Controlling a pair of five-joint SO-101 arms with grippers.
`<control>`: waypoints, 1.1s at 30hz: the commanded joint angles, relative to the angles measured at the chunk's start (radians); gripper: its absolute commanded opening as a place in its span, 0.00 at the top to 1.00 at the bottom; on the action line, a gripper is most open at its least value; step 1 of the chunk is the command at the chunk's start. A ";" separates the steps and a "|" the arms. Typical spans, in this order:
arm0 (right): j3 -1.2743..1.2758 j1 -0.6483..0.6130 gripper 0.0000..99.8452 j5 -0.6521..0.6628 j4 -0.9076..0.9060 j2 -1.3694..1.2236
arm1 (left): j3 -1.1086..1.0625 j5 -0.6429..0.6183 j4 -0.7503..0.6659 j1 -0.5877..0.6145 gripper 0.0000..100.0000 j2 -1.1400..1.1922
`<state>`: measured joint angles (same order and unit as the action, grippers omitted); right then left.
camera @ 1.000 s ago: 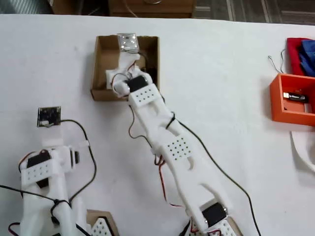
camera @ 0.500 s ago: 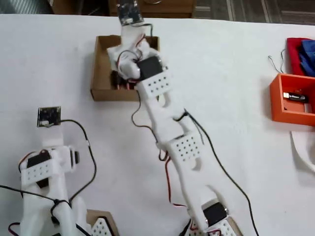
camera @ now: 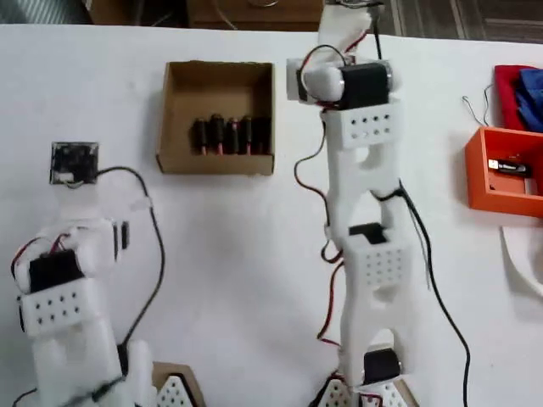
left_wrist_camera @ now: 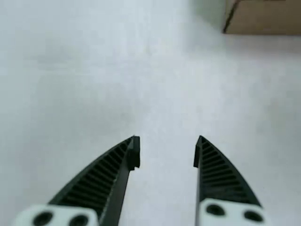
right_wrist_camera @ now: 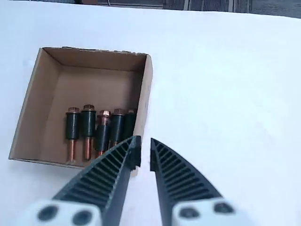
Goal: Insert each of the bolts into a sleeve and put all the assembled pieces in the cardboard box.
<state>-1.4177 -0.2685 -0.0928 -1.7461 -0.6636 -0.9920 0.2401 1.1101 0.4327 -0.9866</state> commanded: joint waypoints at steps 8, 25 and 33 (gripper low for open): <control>1.244 0.019 0.98 0.006 0.036 0.983 | -0.079 -0.005 0.288 -0.282 0.79 -0.641; 2.510 0.251 0.98 0.008 0.522 1.750 | -0.572 -0.206 0.143 -0.290 0.79 -0.836; 2.932 0.243 0.98 0.008 0.662 2.166 | -0.702 -0.318 0.175 -0.290 0.80 -0.836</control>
<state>1.3886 -0.0322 -0.0928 -1.1339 1.3571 -1.6625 -0.0376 1.2804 0.1519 -1.7983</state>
